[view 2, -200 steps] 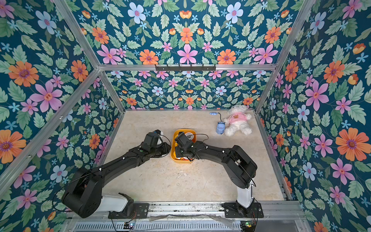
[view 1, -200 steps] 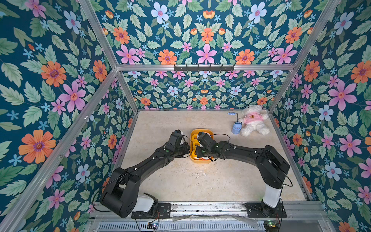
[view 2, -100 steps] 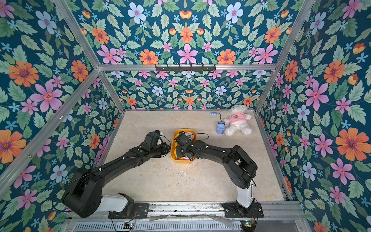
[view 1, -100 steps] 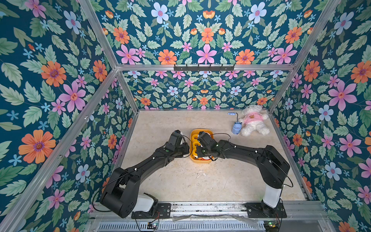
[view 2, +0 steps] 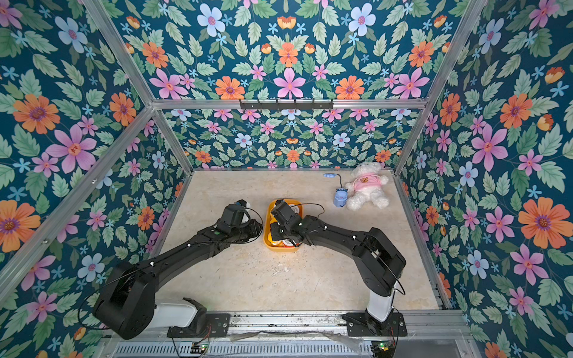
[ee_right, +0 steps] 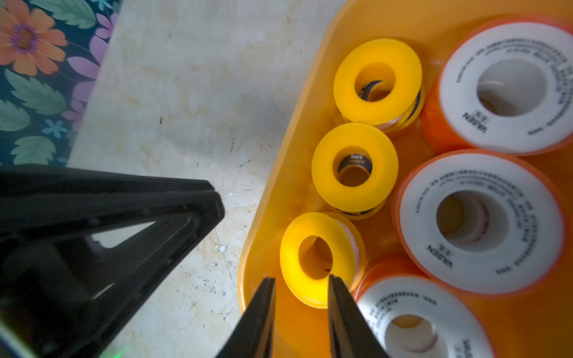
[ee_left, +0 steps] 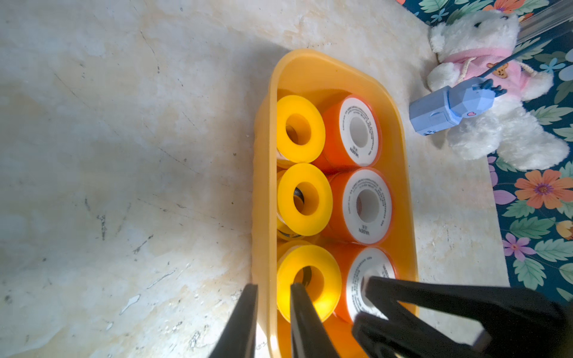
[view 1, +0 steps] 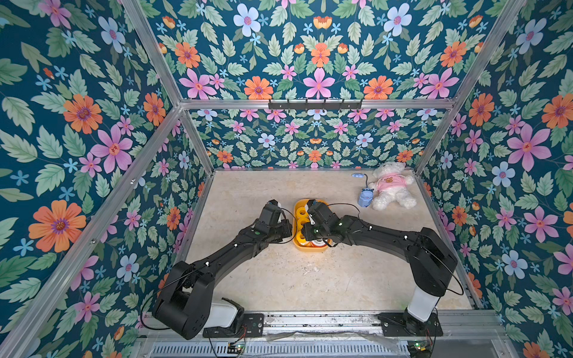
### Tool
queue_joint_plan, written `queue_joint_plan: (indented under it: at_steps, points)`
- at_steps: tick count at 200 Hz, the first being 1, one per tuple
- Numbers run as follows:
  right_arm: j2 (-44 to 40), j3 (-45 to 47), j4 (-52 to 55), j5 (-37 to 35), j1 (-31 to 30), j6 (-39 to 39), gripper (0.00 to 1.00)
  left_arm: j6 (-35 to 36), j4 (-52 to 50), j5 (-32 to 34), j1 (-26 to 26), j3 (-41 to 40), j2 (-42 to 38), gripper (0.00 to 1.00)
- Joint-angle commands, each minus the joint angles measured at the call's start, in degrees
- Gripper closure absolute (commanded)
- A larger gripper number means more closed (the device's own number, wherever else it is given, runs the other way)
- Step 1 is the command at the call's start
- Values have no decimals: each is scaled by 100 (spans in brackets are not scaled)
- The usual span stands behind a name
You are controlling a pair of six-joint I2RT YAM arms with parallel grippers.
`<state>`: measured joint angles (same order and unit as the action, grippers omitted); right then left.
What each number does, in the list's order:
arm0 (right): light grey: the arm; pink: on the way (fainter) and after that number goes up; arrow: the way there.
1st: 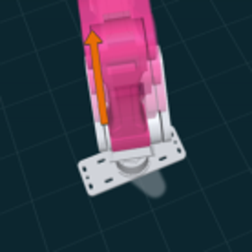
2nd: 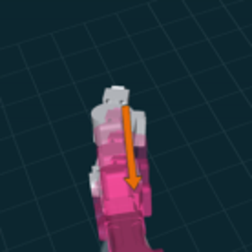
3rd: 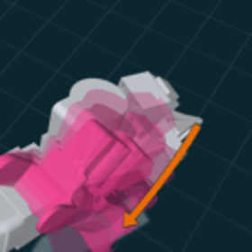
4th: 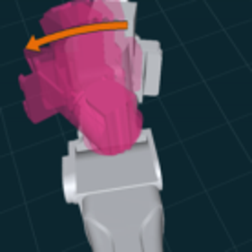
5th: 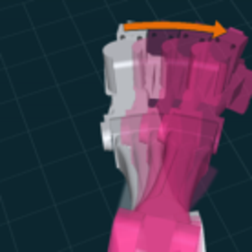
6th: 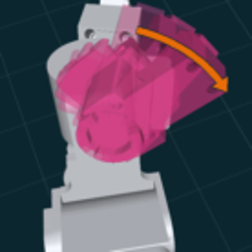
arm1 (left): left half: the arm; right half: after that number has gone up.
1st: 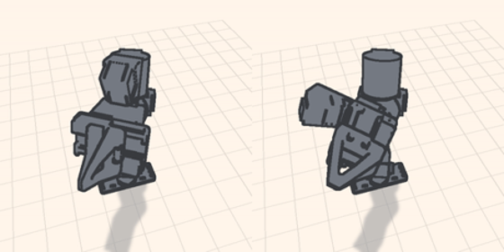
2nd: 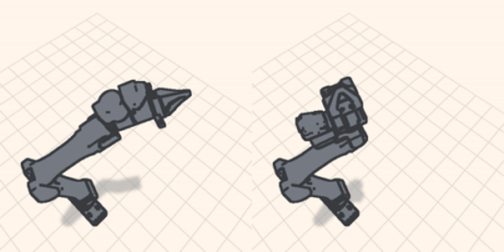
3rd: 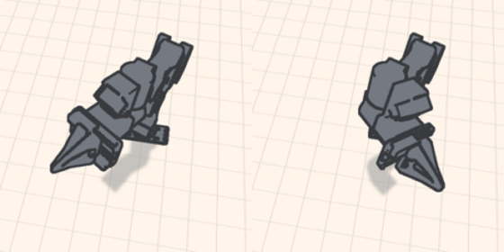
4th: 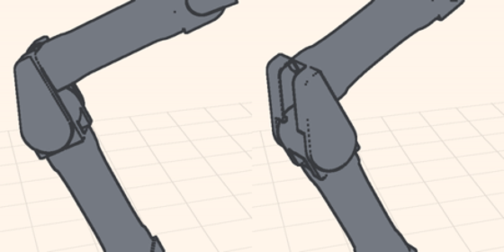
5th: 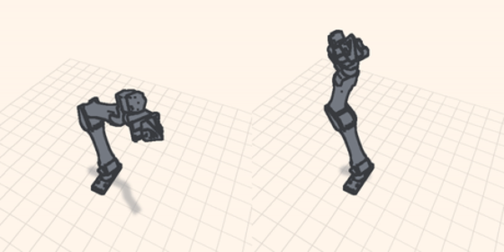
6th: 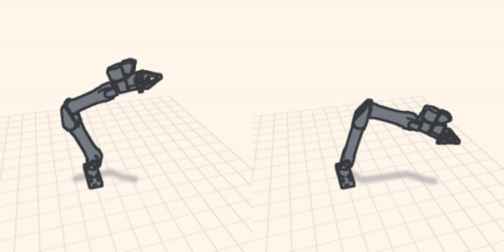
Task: Put the sealing tape into the storage box
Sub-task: Place the sealing tape in the storage box, then reset both arms
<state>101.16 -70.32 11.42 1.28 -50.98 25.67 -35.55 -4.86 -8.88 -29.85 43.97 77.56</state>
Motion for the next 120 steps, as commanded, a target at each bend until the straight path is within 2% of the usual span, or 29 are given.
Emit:
queue_joint_plan:
  at_steps: [1, 51, 95, 120]
  points:
    - [-317, 263, -476, -66, 108, 75, 65, 130, -126, 335, 0, 33, -135, 74]
    - [-1574, 1427, -1244, -841, 655, 278, 60, 402, -243, 1579, 5, -55, -567, 72]
    - [-2710, 2365, -1507, -2331, 1137, 202, 51, 973, -16, 3145, 6, -251, -843, 68]
    - [-3278, 2815, -1634, -2752, 1644, 186, 47, 1407, 363, 3946, 5, -435, -982, 65]
